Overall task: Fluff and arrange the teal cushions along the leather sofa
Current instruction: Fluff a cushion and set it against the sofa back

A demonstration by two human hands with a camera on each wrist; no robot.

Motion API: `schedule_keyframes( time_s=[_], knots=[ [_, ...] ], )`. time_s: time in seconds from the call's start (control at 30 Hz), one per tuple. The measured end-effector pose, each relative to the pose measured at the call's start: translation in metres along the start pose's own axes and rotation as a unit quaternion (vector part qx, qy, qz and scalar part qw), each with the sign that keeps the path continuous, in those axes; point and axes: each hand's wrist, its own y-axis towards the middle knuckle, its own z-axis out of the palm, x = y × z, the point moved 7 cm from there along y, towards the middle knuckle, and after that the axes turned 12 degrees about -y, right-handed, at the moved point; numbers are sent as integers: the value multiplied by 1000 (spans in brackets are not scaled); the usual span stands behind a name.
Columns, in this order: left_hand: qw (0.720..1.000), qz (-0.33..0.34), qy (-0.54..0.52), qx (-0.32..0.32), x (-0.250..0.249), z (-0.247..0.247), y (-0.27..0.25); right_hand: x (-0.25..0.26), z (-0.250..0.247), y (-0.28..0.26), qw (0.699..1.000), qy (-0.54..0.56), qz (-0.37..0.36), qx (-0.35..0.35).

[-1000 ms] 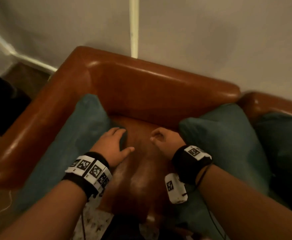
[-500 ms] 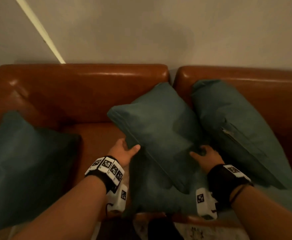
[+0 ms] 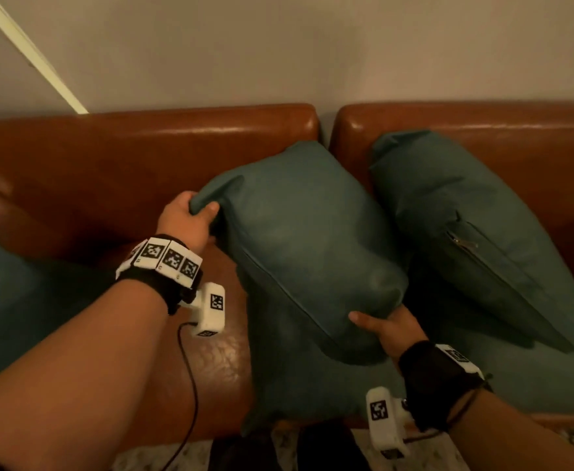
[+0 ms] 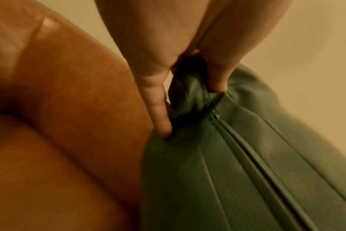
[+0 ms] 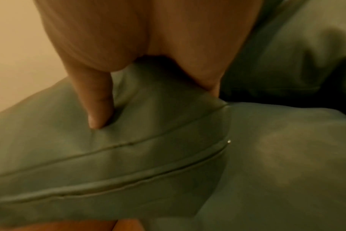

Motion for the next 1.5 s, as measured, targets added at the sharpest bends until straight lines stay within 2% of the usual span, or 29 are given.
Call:
schedule_keyframes(
  time_s=[0.1,0.17,0.27,0.33,0.4,0.53,0.63,0.77,0.83,0.93,0.97,1.1,1.23,1.33,1.4,1.5],
  knots=[
    [994,96,-44,-32,-50,-31,-2,41,9,-26,998,49,-45,17],
    [985,151,-49,-62,-78,-73,0,74,22,-43,992,77,-85,48],
    [973,188,-54,-125,-97,-145,8,116,52,-43,978,155,-115,85],
    [974,159,-40,-153,-86,-186,24,144,82,-33,973,178,-110,100],
    [981,95,-40,-165,-69,-214,37,167,113,-16,976,172,-101,87],
    [985,2,-79,-156,-38,-257,69,185,168,12,975,211,-31,56],
    [986,-29,-35,-162,-37,-277,78,197,196,21,975,216,-11,43],
    [978,-31,46,-199,-31,-307,91,220,210,29,985,162,-64,14],
    [982,-81,42,-163,-7,-308,102,219,221,41,992,110,-58,-2],
    [979,-178,59,-80,34,-295,117,195,246,61,994,101,29,24],
    [978,-185,60,-71,40,-291,121,185,249,67,993,107,47,23],
    [984,-130,93,-75,42,-295,150,164,247,83,992,108,69,-21],
    [982,-136,71,-106,60,-319,178,179,240,99,990,113,35,-71],
    [971,-163,152,-88,80,-314,186,183,237,112,994,18,15,-110],
    [963,-160,206,-67,76,-305,190,187,235,117,991,-25,11,-129],
    [973,-139,174,-65,70,-303,196,193,225,121,986,-52,-17,-155]
  ],
)
